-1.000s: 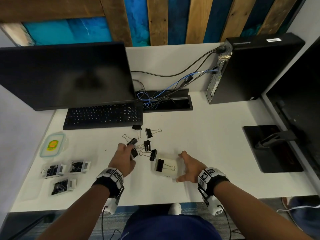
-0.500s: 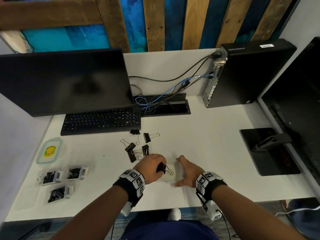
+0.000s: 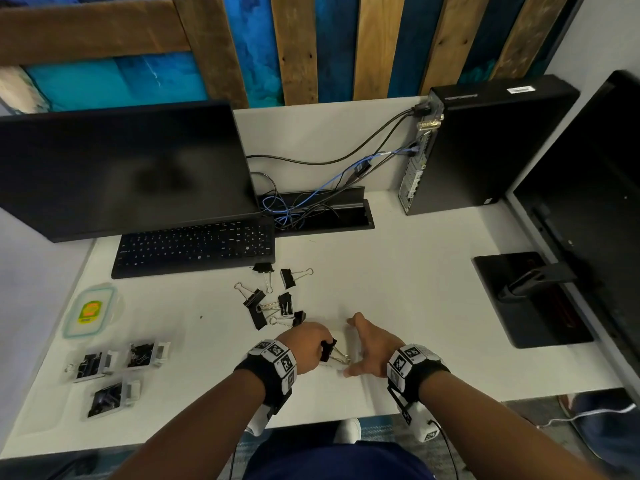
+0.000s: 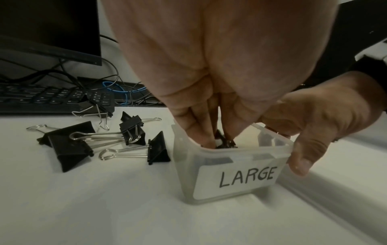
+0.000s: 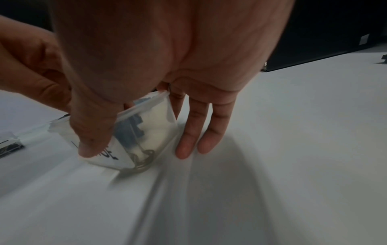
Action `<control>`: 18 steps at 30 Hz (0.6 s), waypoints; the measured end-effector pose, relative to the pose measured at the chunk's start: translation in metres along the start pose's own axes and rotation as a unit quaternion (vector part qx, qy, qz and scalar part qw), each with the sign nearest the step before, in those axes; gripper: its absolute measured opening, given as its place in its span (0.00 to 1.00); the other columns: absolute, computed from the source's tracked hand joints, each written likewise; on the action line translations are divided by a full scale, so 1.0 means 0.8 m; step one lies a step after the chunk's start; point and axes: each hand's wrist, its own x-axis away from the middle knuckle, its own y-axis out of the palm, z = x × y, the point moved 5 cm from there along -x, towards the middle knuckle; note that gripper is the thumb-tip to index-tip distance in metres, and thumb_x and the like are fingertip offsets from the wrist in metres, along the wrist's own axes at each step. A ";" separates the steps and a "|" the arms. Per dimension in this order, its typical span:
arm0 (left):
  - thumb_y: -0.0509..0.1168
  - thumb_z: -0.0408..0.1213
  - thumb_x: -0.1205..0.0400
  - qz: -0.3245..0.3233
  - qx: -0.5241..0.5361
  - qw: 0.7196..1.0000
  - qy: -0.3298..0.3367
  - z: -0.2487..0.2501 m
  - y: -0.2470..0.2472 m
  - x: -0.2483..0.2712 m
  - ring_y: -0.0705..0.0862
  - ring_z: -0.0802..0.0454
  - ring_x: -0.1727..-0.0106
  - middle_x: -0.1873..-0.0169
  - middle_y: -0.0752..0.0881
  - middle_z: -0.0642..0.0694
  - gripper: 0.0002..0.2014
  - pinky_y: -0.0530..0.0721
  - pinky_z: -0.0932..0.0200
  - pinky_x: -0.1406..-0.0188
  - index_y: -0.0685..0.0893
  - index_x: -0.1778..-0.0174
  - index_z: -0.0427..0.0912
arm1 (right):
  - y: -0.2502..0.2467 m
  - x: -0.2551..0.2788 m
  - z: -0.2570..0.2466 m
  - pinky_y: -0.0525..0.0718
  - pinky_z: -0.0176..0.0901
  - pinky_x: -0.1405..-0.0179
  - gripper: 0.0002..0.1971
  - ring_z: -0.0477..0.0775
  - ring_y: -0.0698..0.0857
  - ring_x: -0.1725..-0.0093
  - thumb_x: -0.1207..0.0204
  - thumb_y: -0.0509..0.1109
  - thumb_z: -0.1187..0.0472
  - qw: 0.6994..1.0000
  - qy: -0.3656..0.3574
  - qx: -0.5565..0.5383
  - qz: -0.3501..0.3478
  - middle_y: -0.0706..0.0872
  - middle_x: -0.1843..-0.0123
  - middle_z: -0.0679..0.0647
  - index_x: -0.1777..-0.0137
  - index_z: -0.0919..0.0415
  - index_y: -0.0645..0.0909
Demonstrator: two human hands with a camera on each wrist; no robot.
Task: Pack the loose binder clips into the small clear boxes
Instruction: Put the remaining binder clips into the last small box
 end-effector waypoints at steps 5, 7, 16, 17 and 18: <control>0.63 0.29 0.20 0.040 0.066 0.997 -0.001 0.001 -0.006 0.001 0.80 0.53 0.39 0.37 0.77 0.49 0.19 0.76 0.63 0.37 0.80 0.33 0.47 | 0.001 -0.002 0.002 0.77 0.43 0.34 0.50 0.49 0.76 0.30 0.41 0.82 0.36 1.000 -0.002 0.002 0.000 0.64 0.17 0.46 0.25 0.50 0.56; 0.65 0.28 0.22 0.060 0.095 0.994 0.009 0.001 -0.007 0.002 0.79 0.58 0.44 0.41 0.79 0.51 0.20 0.76 0.67 0.41 0.81 0.34 0.48 | 0.002 -0.003 0.004 0.77 0.44 0.34 0.50 0.49 0.77 0.30 0.41 0.82 0.36 1.000 -0.004 0.002 0.001 0.63 0.16 0.46 0.27 0.48 0.56; 0.61 0.25 0.23 0.100 0.106 0.989 -0.034 0.003 -0.018 -0.007 0.77 0.59 0.49 0.50 0.75 0.53 0.16 0.77 0.69 0.46 0.85 0.45 0.47 | 0.004 -0.005 0.008 0.77 0.45 0.32 0.53 0.49 0.77 0.29 0.43 0.82 0.34 1.000 -0.001 -0.006 -0.008 0.63 0.16 0.45 0.24 0.48 0.55; 0.61 0.25 0.22 0.107 0.106 0.988 -0.038 0.004 -0.022 -0.007 0.78 0.58 0.48 0.50 0.77 0.51 0.16 0.79 0.66 0.44 0.86 0.44 0.47 | 0.004 -0.005 0.008 0.77 0.45 0.32 0.53 0.50 0.77 0.29 0.43 0.82 0.34 1.000 0.000 -0.007 -0.006 0.63 0.16 0.45 0.23 0.48 0.55; 0.62 0.26 0.22 0.104 0.098 0.989 -0.036 0.005 -0.025 -0.009 0.80 0.55 0.46 0.48 0.78 0.49 0.17 0.80 0.62 0.41 0.86 0.42 0.47 | 0.004 -0.005 0.009 0.77 0.45 0.32 0.54 0.50 0.77 0.29 0.43 0.82 0.34 1.000 0.001 -0.008 -0.004 0.63 0.16 0.45 0.23 0.48 0.55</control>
